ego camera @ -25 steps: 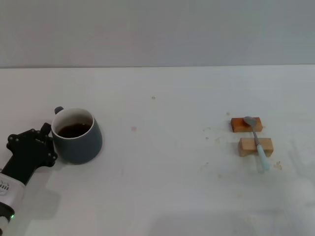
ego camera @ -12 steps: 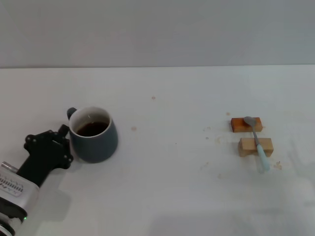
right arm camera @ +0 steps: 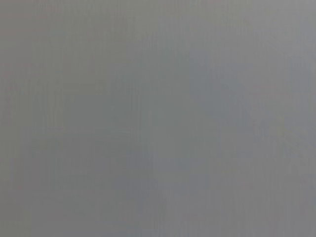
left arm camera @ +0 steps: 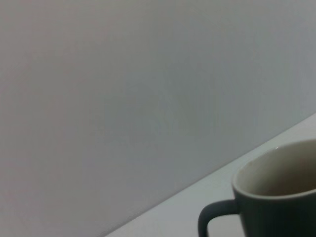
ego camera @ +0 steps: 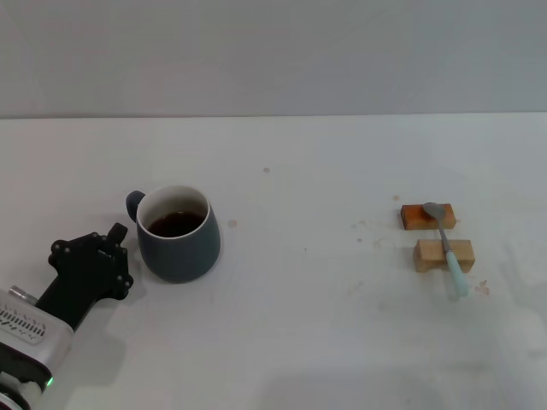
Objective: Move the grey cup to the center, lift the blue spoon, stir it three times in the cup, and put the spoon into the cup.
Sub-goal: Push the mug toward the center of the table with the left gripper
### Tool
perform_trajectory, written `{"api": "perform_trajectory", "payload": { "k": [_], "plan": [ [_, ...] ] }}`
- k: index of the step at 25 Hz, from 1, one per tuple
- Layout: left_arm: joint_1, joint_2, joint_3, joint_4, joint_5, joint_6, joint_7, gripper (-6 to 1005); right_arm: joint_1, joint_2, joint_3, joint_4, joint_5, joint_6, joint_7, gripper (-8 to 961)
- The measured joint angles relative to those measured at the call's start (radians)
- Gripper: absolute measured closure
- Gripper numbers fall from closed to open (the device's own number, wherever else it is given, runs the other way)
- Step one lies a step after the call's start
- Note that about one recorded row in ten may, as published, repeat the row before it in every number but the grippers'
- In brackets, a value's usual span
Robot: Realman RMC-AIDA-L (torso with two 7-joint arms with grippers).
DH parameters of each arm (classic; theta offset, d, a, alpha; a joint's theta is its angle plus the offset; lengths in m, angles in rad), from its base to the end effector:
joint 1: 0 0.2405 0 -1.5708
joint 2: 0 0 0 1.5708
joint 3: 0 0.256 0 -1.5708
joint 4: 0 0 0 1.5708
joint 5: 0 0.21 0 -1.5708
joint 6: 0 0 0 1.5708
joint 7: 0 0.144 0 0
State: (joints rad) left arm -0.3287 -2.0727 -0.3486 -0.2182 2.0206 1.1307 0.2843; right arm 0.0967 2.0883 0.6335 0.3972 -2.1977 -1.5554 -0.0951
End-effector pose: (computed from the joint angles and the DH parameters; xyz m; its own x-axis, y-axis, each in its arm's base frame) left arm -0.3433 0.2748 -0.0630 0.9421 0.0070 0.3351 0.3192 -0.3241 -0.8906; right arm 0.3147 0.2201 -0.0189 0.6931 0.2842 -0.6625 -0.6726 -0.0756 -0.7361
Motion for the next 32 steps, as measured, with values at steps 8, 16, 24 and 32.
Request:
{"api": "perform_trajectory", "payload": {
  "k": [8, 16, 24, 32],
  "plan": [
    [-0.022, 0.0, -0.005, -0.003, 0.004, -0.025, -0.001, 1001, 0.002, -0.001, 0.0, 0.002, 0.001, -0.001, 0.0, 196],
    [-0.039, -0.001, 0.006, -0.039, 0.007, -0.04, -0.003, 1001, 0.001, -0.001, 0.0, 0.0, 0.001, -0.011, 0.0, 196],
    [-0.059, -0.005, 0.024, -0.06, 0.009, -0.062, -0.004, 1001, 0.002, -0.001, 0.0, -0.001, 0.001, -0.012, 0.0, 196],
    [-0.049, -0.002, 0.028, -0.068, 0.006, -0.064, -0.003, 1001, -0.006, -0.001, 0.0, -0.002, 0.001, -0.012, 0.0, 197]
  ]
}}
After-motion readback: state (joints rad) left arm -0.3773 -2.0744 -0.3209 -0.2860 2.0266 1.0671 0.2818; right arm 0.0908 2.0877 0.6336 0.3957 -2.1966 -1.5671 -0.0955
